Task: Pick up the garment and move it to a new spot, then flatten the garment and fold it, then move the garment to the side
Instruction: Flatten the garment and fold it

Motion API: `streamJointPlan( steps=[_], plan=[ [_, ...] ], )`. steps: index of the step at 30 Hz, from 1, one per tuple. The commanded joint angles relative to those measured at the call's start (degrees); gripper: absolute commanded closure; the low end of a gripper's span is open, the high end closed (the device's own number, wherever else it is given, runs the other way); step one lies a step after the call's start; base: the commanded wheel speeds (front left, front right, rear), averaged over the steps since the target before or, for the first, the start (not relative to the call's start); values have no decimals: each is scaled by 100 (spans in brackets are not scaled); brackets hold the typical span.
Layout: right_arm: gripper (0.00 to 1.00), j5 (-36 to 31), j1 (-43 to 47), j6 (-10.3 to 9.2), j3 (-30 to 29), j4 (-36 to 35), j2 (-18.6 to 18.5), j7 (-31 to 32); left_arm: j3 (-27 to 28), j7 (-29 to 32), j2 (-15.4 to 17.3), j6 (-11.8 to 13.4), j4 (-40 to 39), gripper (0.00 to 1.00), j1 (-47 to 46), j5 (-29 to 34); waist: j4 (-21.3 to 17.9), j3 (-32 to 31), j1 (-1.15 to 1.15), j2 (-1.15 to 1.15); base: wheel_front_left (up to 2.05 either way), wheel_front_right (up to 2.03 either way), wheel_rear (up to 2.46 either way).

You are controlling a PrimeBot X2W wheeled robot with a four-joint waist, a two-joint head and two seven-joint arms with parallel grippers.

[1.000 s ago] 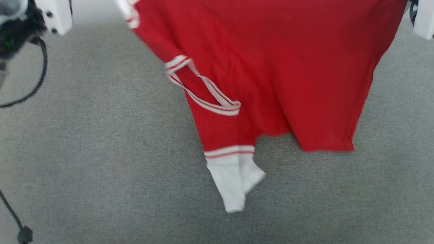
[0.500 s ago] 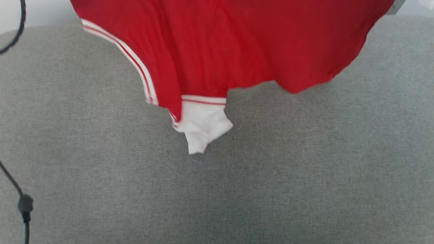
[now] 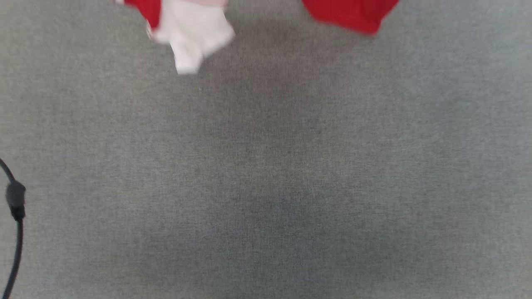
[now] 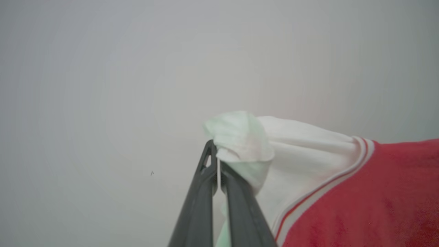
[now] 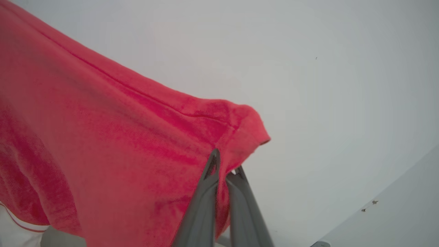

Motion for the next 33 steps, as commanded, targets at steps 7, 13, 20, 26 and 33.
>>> streamJointPlan(
  steps=[7,13,20,26,33],
  plan=[
    [100,-1180,-837,-4,-376,1148,367,-1690,29,-1471,-185,223,608,100,-790,533,109,586,0,0,0,0,0],
    [100,-1985,-1053,-4,-513,2143,747,-2168,151,-1688,-294,71,574,100,-569,797,273,846,0,0,0,0,0],
    [100,-1720,-434,-4,-120,2662,1075,-1746,-278,-1329,-580,-300,1184,100,393,563,476,744,0,0,0,0,0],
    [100,-1061,167,-4,253,2462,1040,-1315,-836,-336,-589,-317,769,100,1180,-146,572,531,0,0,0,0,0],
    [100,108,1212,-4,1072,1359,511,-594,-1549,1143,81,-319,-396,100,2214,-1333,598,157,0,0,0,0,0]
  ],
)
